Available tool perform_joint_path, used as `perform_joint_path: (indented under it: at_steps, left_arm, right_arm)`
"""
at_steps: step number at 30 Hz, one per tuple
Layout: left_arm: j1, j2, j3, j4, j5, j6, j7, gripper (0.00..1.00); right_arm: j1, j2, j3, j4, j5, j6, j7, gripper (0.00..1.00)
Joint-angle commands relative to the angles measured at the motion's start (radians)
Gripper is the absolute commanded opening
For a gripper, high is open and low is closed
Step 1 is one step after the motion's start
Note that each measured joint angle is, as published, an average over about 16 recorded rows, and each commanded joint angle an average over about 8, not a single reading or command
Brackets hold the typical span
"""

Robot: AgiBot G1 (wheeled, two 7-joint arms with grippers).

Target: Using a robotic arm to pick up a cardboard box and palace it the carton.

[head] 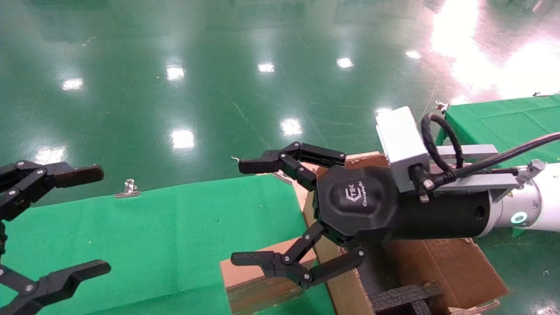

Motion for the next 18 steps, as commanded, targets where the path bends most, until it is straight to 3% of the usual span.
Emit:
perform_joint_path:
  at_steps: [1, 12, 13, 18]
  left_arm:
    - [0.0, 0.0, 0.0, 0.0, 0.0, 0.0, 0.0, 1.0]
    - [0.0, 0.0, 0.0, 0.0, 0.0, 0.0, 0.0, 1.0]
    - [0.0, 0.0, 0.0, 0.0, 0.0, 0.0, 0.0, 0.93]
    - [0.0, 0.0, 0.0, 0.0, 0.0, 0.0, 0.0, 0.31]
  right_arm:
    - [0.0, 0.0, 0.0, 0.0, 0.0, 0.0, 0.0, 1.0]
    - [0.0, 0.0, 0.0, 0.0, 0.0, 0.0, 0.0, 1.0]
    - [0.0, 0.0, 0.0, 0.0, 0.0, 0.0, 0.0, 1.0]
    - [0.0, 0.0, 0.0, 0.0, 0.0, 0.0, 0.0, 1.0]
